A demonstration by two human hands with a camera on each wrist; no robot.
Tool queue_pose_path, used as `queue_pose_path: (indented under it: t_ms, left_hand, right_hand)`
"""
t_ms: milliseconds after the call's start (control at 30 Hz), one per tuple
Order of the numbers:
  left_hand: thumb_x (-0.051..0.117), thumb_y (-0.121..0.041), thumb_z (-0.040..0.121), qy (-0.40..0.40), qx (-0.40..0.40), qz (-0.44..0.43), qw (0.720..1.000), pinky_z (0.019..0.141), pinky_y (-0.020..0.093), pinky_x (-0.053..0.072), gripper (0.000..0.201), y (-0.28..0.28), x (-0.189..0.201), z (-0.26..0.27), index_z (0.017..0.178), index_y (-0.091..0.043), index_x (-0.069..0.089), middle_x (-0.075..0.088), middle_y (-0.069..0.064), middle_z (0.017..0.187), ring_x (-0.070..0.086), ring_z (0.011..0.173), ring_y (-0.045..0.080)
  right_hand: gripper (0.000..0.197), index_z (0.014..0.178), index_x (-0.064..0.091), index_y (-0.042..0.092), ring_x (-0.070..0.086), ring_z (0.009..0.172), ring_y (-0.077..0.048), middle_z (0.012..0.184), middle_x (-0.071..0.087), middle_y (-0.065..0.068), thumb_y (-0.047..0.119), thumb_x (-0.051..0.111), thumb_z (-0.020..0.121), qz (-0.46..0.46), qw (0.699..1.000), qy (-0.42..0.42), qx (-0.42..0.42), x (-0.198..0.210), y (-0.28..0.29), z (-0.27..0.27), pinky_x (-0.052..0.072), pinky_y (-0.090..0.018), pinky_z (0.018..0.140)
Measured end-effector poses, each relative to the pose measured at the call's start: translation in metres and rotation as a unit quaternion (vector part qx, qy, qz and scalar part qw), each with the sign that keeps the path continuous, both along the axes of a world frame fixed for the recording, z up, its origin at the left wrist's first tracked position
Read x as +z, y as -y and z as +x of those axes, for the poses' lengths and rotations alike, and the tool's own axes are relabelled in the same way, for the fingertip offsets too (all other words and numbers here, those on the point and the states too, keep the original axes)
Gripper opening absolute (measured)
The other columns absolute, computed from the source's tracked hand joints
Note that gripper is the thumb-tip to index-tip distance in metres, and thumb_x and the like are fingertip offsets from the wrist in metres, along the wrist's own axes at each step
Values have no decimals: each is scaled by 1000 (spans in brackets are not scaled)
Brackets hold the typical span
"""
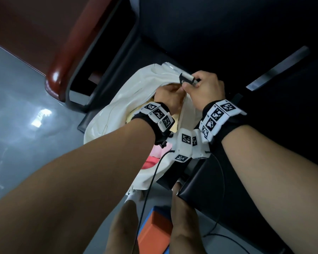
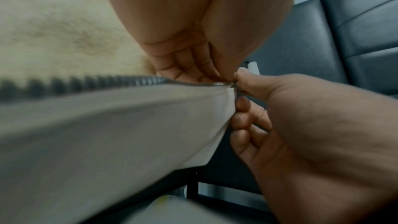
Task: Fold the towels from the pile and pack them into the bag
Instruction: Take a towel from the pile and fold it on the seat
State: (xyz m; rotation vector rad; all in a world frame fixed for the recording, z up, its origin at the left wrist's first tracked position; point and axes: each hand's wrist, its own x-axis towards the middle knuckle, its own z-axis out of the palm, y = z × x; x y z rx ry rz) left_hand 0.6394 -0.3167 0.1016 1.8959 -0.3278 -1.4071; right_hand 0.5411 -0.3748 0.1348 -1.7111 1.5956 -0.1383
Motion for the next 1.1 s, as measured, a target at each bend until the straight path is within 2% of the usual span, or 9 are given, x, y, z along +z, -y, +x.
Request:
queue_pose_path:
  t_ms: [100,267,433,533,600,767,900,1000,1100]
  left_hand:
    - [65,-19,100,28,-13,11,999,55,23,49,22,3,1,2,78,-17,69,60,-3,59,52,49,9]
    - [65,-15,97,25,-35,56,998,62,23,47,21,-6,6,9,76,-21,65,64,-3,71,57,61,12]
    - [64,-12,92,11,-43,108,993,57,24,48,23,-22,23,18,73,-23,59,58,-4,70,55,60,14]
    - [67,-15,89,31,-50,122,991,67,32,54,16,-34,35,28,74,-20,65,63,-3,69,60,65,18]
    - [68,-20,87,35,-64,138,988,63,30,53,11,-44,41,34,79,-14,73,69,-2,70,64,64,18]
    - [64,-39,79,96,-90,177,975,60,23,51,26,-83,41,44,84,-16,76,75,3,83,72,77,18]
    - [65,-51,74,88,-72,152,982,80,33,60,26,-112,41,46,73,-27,75,76,-2,83,73,79,22]
    - [68,-52,79,92,-54,129,986,77,30,56,23,-120,43,49,77,-30,76,75,-5,85,71,86,21]
    - [68,-36,93,100,-76,84,989,74,25,46,18,-118,46,51,76,-31,73,73,-5,88,67,91,18]
  right_hand:
    - [23,96,73,19,69,84,-22,82,72,2,39,74,86,8,1000,8,0,-7,6,0,56,-36,78]
    - [17,87,74,15,69,80,-20,76,72,0,32,74,87,22,999,21,-39,-10,15,2,56,-32,74]
    - [16,82,69,18,68,81,-20,81,72,1,32,70,91,15,998,10,-65,-6,8,14,53,-27,72]
    - [14,85,71,20,71,80,-21,84,73,1,33,69,92,14,996,10,-83,0,7,17,59,-32,76]
    - [15,87,72,20,72,78,-24,83,74,0,34,68,92,9,995,11,-95,0,9,17,61,-36,75]
    - [16,99,70,17,68,97,-30,99,73,-7,31,63,96,-48,995,-42,-82,10,-1,14,48,-29,76]
    - [32,115,57,17,61,106,-32,126,55,-7,9,70,86,-147,984,-55,83,22,-46,25,51,-37,82]
    - [47,118,62,19,54,115,-34,147,38,-5,-3,71,77,-158,946,-91,269,25,-81,22,56,-44,79]
    - [39,122,64,21,53,116,-32,158,33,5,1,57,89,-146,912,-97,370,23,-102,22,53,-43,77]
